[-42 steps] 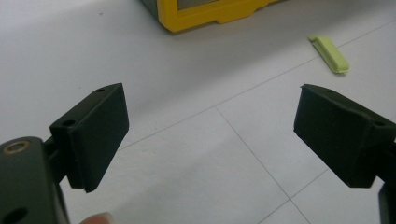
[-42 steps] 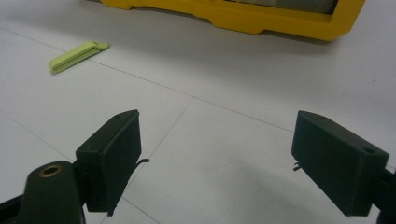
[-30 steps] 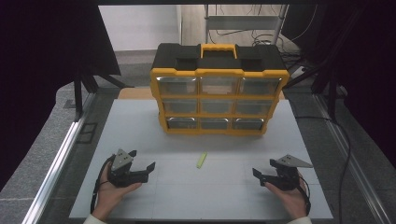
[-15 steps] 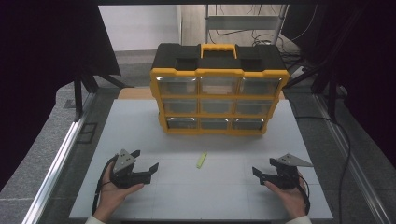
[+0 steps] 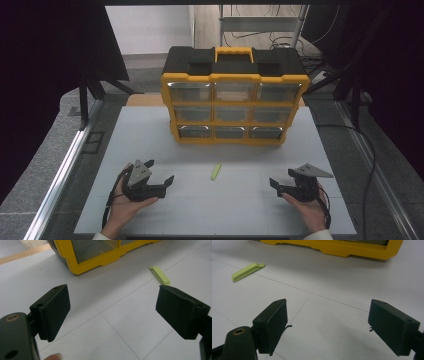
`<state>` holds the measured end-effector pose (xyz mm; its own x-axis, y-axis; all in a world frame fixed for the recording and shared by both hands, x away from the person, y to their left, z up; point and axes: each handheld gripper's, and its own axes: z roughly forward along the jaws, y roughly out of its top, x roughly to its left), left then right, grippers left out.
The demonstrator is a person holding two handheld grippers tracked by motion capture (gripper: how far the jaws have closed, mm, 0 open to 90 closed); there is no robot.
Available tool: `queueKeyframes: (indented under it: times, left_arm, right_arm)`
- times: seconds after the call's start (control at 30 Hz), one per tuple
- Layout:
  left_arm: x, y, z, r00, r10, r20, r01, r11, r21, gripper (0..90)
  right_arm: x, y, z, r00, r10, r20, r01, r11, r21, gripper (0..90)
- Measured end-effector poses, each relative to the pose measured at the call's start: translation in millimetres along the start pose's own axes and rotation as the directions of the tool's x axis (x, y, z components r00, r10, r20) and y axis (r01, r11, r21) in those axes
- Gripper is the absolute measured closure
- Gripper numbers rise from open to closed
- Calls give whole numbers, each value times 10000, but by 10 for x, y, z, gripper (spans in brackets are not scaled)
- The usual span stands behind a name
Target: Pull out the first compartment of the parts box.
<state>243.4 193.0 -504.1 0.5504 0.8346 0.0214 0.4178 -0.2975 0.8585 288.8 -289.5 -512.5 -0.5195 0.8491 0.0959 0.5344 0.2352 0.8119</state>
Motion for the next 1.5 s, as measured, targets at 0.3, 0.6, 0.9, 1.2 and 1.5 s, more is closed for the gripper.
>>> queueKeyframes:
  times: [0.3, 0.6, 0.9, 1.2, 1.5]
  left_arm:
    - [5, 2, -24, 9993, -192, 321, 195, 9998, -94, 120]
    - [-53, 66, 1, 9980, -15, 630, 25, 9999, -154, 117]
    - [-99, 128, 41, 9959, 53, 905, -36, 9998, -186, 117]
    - [-138, 163, 64, 9948, 121, 1009, -102, 9998, -193, 120]
    - [-188, 187, 92, 9927, 215, 1187, -194, 9996, -183, 122]
  right_arm:
    - [17, 24, 36, 10000, -52, -29, 52, 10000, -2, 163]
    - [16, 25, 25, 10000, -77, -60, 77, 10000, -25, 163]
    - [30, 21, 24, 9998, -136, -123, 136, 9999, -10, 163]
    - [31, 20, 29, 9998, -160, -101, 160, 9999, 13, 162]
    - [29, 17, 35, 9999, -147, -53, 147, 9999, 55, 162]
